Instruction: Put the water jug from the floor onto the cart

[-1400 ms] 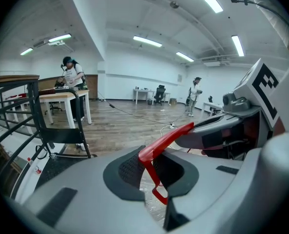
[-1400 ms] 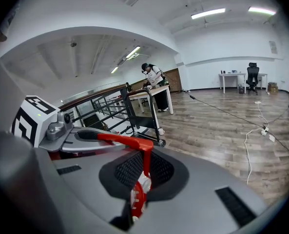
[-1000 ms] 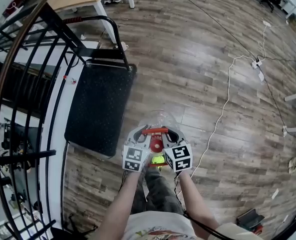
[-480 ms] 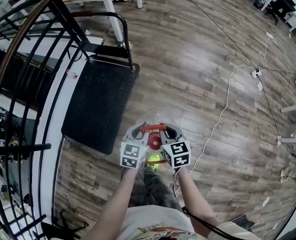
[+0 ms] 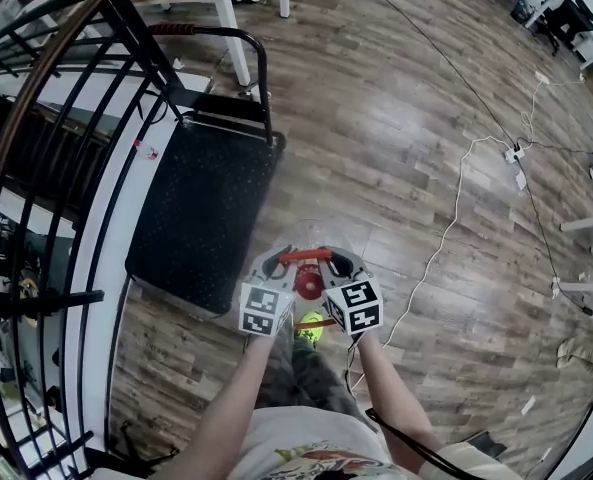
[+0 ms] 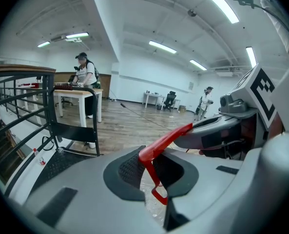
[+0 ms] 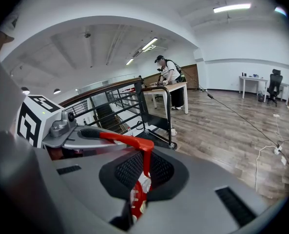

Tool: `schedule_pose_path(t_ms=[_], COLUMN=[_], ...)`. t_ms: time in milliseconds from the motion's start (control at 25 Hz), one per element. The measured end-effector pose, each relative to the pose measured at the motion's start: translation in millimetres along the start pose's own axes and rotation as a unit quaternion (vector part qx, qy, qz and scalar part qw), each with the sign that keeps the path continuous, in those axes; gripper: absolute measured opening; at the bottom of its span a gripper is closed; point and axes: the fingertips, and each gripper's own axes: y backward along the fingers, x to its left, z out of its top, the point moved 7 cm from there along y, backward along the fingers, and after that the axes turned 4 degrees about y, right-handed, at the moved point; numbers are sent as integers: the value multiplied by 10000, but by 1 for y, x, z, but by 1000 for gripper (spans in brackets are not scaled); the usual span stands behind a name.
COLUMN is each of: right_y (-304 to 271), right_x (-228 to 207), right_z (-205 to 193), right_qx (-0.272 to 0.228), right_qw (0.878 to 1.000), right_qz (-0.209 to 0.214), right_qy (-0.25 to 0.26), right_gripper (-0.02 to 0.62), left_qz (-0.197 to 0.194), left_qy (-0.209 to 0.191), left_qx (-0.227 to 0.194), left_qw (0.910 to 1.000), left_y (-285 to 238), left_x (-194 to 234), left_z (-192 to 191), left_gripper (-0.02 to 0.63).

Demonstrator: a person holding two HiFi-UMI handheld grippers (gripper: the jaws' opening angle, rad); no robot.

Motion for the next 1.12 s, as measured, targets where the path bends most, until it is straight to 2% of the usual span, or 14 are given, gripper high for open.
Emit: schedule_pose_path(t_ms=[440, 640, 1120], right_y=[-59, -92, -152], right_x=[20, 27, 44], right_z=[48, 71, 108], right_qx=[114, 31, -2], right_qw=[9999, 10000, 9971], right_qz=[-62, -20, 614], right_qy=[19, 46, 451], right_gripper=[21, 21, 21], left_qz=[-76, -38, 683], left_qy=[170, 88, 391], left_qx=[-28, -156, -390], left_qw=[9998, 9998, 9961], left_y=[4, 3, 12], left_x=[70, 107, 163], left_z=[27, 43, 54], left_gripper=[48, 43, 35])
